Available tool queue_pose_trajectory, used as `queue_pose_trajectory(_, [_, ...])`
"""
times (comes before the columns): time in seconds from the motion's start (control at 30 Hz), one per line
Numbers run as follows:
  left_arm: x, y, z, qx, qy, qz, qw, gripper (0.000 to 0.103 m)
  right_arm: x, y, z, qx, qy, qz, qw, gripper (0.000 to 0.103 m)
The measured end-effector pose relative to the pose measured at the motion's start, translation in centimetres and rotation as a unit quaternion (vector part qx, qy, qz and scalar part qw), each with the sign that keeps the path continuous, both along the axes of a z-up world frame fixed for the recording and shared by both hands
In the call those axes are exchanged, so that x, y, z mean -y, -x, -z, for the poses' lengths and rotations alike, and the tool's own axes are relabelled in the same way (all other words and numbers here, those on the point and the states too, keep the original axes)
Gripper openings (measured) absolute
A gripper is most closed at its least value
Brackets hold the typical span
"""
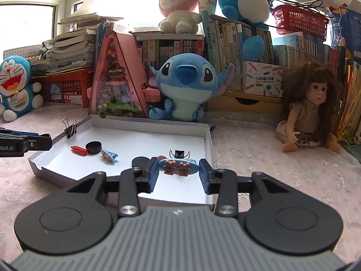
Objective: Organize rigid objects
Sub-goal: 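Carry the black cup lid and blue toy into the tray and open both grippers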
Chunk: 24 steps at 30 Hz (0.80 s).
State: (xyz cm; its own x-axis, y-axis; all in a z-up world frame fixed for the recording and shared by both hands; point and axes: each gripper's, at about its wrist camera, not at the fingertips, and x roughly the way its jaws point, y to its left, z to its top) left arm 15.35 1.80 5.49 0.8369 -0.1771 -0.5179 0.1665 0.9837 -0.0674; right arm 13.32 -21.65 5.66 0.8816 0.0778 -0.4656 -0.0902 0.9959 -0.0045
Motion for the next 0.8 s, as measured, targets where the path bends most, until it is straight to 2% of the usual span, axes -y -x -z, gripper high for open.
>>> queue_pose_trajectory(0.33, [0.4,-3.7,2.3,-0.029,-0.012,-0.014,0.9994,0.03,0.6,-4.3,2.1,-0.049,-0.03,0.005,0.998,0.044])
queue_pose_trajectory(0.4, [0.7,-4.0,2.6,-0.029,-0.018,-0.014,0.9993,0.03,0.6,-4.9,2.6,-0.057,-0.023,0.006,0.998,0.044])
queue_pose_trajectory(0.8, [1.3,-5.6,4.1,-0.043,-0.026,-0.02,0.9985,0.03,0.8,-7.0,4.0,-0.075,-0.022,0.012,0.997,0.044])
